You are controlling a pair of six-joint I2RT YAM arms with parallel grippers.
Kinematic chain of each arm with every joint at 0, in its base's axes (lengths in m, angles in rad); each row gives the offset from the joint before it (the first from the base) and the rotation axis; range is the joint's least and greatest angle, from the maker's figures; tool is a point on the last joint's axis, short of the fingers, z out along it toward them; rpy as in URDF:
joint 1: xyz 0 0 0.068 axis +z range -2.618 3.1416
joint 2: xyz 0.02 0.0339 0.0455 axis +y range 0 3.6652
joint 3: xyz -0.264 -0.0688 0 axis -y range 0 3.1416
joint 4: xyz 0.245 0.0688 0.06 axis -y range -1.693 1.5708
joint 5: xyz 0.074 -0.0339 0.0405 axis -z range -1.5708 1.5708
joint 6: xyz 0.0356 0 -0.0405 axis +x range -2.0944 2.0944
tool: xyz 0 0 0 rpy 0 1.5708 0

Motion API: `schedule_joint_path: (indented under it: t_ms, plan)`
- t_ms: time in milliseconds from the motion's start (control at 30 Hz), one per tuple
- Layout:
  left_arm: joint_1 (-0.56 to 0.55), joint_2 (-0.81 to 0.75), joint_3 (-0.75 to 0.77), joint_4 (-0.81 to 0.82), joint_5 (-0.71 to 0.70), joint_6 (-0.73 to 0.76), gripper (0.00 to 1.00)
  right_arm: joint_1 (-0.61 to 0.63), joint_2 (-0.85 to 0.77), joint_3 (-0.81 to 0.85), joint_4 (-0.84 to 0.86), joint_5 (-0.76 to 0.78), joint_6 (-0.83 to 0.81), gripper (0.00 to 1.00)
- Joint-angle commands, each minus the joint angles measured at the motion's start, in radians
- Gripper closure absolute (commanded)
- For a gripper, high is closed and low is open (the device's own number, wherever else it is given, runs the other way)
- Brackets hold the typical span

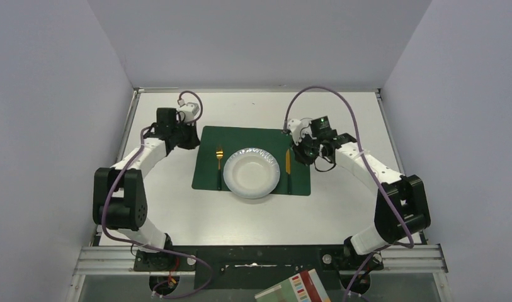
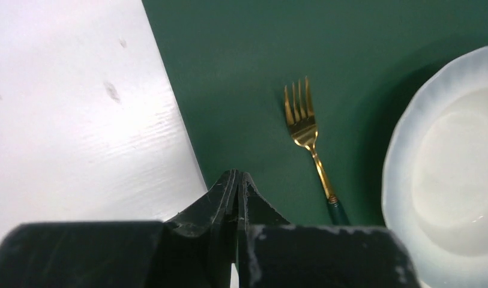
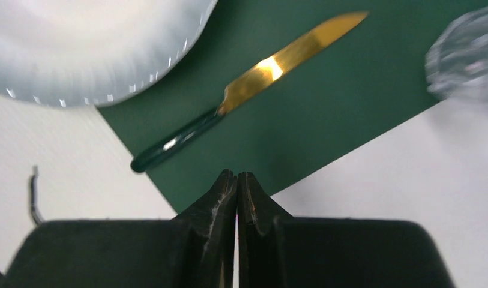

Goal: Set the dinner table for one person
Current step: Adjust the plate on the napkin, then adjust the napkin at the center of the board.

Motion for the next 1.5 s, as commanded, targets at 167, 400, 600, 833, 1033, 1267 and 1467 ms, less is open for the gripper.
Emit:
schedule_joint_path:
  t_ms: [167,400,600,833,1033,1267,1467]
  plan:
    - [0.009,0.173,0.027,0.119,0.056,0.009,1.0,-0.006,0.045,-0.081,-0.011,0.018,-0.06,1.0]
    - [0.009,0.224,0.041,0.117,0.114,-0.03,1.0,-0.007,0.112,-0.1,0.004,0.032,-0.07,1.0]
    - [0.009,0.195,-0.033,0.103,0.124,-0.029,1.0,-0.008,0.188,-0.092,0.004,0.044,-0.091,1.0]
    - [0.007,0.167,-0.09,-0.01,0.131,0.028,1.0,-0.012,0.223,-0.082,-0.031,0.015,-0.098,1.0]
    - [0.007,0.133,-0.139,-0.068,0.14,0.051,1.0,-0.026,0.222,-0.091,-0.05,0.011,-0.095,1.0]
    - [-0.001,0.113,-0.166,-0.122,0.179,0.062,1.0,-0.053,0.232,-0.105,-0.043,0.015,-0.1,1.0]
    - [-0.03,0.096,-0.158,-0.142,0.156,0.075,1.0,-0.069,0.235,-0.104,-0.057,0.007,-0.11,1.0]
